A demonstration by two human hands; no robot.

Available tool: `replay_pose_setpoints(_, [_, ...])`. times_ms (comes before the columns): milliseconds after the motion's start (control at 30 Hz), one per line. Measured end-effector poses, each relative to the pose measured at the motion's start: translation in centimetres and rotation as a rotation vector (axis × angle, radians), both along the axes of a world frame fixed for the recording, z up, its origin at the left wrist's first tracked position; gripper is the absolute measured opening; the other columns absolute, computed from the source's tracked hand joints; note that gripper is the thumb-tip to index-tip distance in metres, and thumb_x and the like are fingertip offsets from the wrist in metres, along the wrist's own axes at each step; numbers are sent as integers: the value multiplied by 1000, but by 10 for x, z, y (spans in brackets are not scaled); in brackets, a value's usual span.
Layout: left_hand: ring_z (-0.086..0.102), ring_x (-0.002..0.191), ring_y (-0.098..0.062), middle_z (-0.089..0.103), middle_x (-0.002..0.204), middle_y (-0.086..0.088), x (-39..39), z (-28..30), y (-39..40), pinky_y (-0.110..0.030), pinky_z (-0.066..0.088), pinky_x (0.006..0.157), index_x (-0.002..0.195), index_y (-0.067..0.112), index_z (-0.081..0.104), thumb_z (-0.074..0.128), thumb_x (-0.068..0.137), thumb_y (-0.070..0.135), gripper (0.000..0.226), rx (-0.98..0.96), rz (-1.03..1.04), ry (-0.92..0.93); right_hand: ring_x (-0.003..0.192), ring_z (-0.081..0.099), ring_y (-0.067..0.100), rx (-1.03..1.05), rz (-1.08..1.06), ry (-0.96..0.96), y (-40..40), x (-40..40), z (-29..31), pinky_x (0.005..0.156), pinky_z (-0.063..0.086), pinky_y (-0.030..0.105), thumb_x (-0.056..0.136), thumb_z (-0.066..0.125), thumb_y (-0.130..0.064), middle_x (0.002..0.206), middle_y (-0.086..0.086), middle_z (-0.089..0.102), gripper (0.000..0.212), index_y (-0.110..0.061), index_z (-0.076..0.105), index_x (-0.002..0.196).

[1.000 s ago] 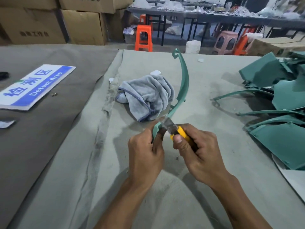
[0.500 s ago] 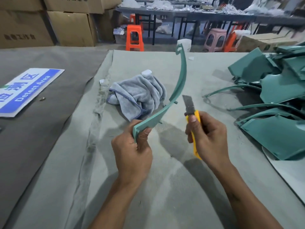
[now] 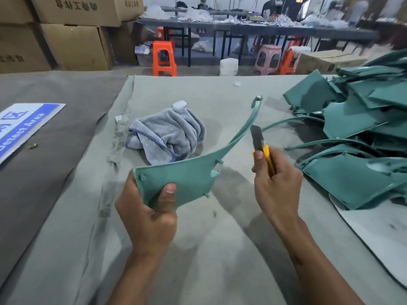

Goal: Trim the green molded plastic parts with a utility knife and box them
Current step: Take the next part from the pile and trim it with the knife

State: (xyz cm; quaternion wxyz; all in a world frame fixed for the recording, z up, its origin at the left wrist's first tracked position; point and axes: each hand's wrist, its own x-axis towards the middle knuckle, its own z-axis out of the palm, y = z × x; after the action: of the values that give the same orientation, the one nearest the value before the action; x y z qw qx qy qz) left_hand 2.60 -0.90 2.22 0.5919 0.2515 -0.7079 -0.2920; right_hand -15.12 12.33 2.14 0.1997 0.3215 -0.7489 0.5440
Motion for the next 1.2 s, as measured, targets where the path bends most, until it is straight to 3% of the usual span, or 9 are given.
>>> replay_pose_setpoints(200, [39, 71, 4, 52, 81, 7, 4, 8, 5, 6, 33, 73, 96, -12, 58, 62, 79, 34, 49, -6, -3, 11, 56, 55, 16, -108, 302, 248, 1, 19, 7, 53, 43, 27, 109, 51, -31, 71, -3, 59, 25, -13, 68, 108])
replay_pose_setpoints(300, [37, 64, 0, 51, 76, 5, 5, 6, 3, 0, 36, 65, 91, -7, 56, 62, 77, 35, 45, -15, 7, 8, 57, 47, 6, -28, 268, 220, -1, 17, 5, 56, 36, 19, 106, 55, -25, 69, -14, 51, 23, -9, 71, 104])
replay_pose_setpoints(433, [39, 64, -1, 54, 75, 0, 8, 2, -1, 0, 36, 65, 91, -5, 57, 63, 76, 33, 42, 7, 22, 15, 53, 51, 18, 30, -66, -37, 5, -7, 7, 55, 43, 42, 107, 55, -29, 59, -1, 57, 28, -23, 58, 80])
replay_pose_setpoints(500, [48, 64, 2, 55, 73, 12, 9, -1, -4, 1, 37, 65, 90, 9, 53, 68, 73, 26, 29, 15, 8, 13, 52, 49, 21, 18, -104, -47, 13, -14, 10, 52, 43, 45, 107, 53, -36, 59, 0, 55, 30, -24, 58, 80])
replay_pose_setpoints(567, [54, 72, 10, 59, 77, 20, 8, -5, -6, -3, 38, 64, 93, 20, 50, 69, 72, 21, 29, 23, -28, 39, 50, 47, 25, -78, 84, -25, 21, -16, 14, 47, 41, 45, 106, 53, -43, 59, -1, 52, 29, -26, 61, 85])
replay_pose_setpoints(700, [53, 74, 4, 57, 81, 20, 7, -13, -15, -19, 43, 64, 97, 19, 53, 67, 76, 36, 31, 54, -56, 119, 46, 46, 29, -94, 375, -14, 26, -22, 14, 43, 39, 48, 106, 56, -45, 59, -3, 51, 28, -25, 68, 91])
replay_pose_setpoints(900, [57, 73, -21, 63, 85, 17, 6, -27, -26, -38, 49, 67, 104, 20, 59, 70, 76, 33, 32, 99, -117, 164, 50, 47, 34, -50, -25, -191, 31, -51, -1, 51, 46, 55, 98, 51, -53, 56, 1, 54, 40, -21, 62, 76])
replay_pose_setpoints(1067, [56, 74, -24, 61, 84, -11, 4, -31, -27, -42, 48, 67, 106, -1, 62, 71, 76, 32, 46, 106, -140, 169, 48, 47, 24, -137, 234, -84, 38, -51, -2, 44, 40, 46, 106, 56, -44, 59, -5, 53, 29, -24, 67, 89])
replay_pose_setpoints(1200, [57, 75, -23, 62, 84, -9, 5, -31, -28, -42, 49, 68, 108, 2, 62, 71, 75, 31, 45, 131, -168, 168, 51, 52, 34, -22, -108, -153, 30, -53, -4, 51, 47, 51, 99, 50, -52, 57, 5, 57, 42, -19, 60, 75])
